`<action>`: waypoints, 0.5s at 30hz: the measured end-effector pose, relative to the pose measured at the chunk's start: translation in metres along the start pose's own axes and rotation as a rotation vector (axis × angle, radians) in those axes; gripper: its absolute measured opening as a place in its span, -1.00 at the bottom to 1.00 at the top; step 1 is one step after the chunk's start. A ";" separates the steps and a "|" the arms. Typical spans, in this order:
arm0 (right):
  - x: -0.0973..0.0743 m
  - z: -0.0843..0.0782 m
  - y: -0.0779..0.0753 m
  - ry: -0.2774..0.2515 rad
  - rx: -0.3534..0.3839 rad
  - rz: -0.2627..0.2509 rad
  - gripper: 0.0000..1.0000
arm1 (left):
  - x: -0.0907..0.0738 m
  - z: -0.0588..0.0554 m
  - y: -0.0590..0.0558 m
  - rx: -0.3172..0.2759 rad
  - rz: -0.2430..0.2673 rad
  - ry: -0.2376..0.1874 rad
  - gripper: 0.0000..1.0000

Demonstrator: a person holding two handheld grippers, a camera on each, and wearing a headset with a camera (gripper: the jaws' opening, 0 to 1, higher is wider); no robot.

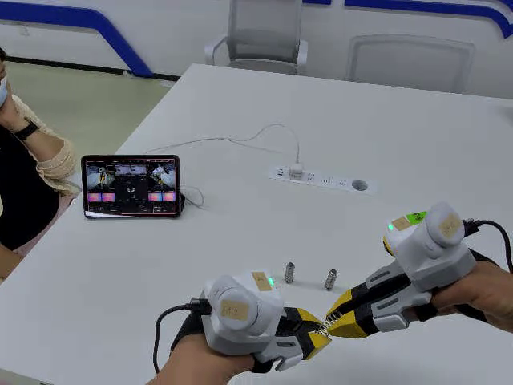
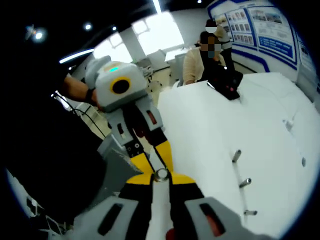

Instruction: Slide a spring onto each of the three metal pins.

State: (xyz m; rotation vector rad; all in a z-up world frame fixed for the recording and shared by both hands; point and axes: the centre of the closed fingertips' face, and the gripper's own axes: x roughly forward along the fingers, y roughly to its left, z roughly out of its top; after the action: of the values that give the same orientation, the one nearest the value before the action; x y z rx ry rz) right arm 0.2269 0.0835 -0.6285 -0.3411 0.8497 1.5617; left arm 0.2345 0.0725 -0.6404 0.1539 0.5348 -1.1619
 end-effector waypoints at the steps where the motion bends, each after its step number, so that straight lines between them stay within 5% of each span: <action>1: 0.000 -0.003 0.000 0.019 -0.003 -0.001 -0.72 | 0.000 0.002 0.001 0.000 -0.003 -0.004 -0.81; 3: 0.003 -0.008 0.004 0.046 -0.002 0.011 -0.73 | -0.001 0.007 0.004 -0.009 -0.002 -0.018 -0.81; 15: 0.000 0.003 -0.006 -0.042 0.017 -0.040 -0.68 | -0.002 0.002 0.002 0.034 -0.032 -0.006 -0.82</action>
State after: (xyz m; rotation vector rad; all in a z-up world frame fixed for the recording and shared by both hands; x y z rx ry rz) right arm 0.2337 0.0855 -0.6280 -0.3105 0.8184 1.5193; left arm 0.2367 0.0740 -0.6379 0.1720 0.5138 -1.2030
